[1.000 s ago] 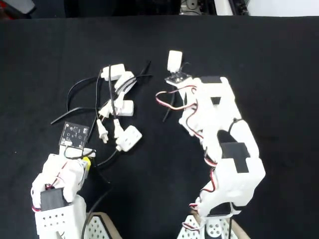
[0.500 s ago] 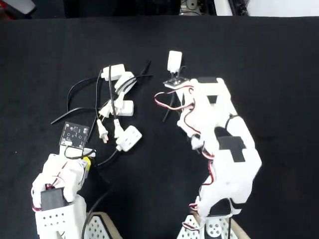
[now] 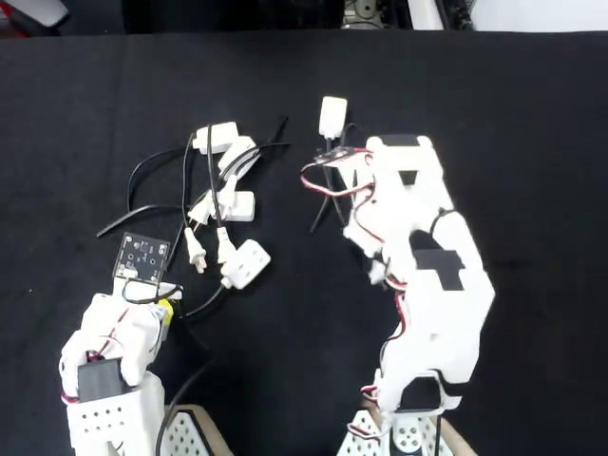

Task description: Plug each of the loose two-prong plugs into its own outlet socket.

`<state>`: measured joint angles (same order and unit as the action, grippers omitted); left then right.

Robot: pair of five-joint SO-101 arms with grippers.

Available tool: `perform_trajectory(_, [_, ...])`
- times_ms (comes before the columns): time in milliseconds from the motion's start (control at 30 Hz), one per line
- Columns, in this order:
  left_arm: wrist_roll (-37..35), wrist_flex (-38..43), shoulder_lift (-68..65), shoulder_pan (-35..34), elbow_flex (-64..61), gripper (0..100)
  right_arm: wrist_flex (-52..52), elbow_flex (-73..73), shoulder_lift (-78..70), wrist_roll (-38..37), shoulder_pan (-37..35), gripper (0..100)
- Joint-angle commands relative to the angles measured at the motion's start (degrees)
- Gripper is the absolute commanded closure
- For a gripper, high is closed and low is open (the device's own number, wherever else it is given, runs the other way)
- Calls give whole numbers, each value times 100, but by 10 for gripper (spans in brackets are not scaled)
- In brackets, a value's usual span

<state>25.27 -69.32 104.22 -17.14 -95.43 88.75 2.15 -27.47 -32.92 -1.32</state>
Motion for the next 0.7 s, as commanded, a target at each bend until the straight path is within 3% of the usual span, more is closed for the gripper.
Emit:
perform_trajectory(0, [26, 0, 26, -48, 40, 812, 193, -312, 75, -158, 158, 853])
perform_trajectory(667, [26, 0, 26, -57, 40, 812, -246, 567, 971, -202, -9, 854])
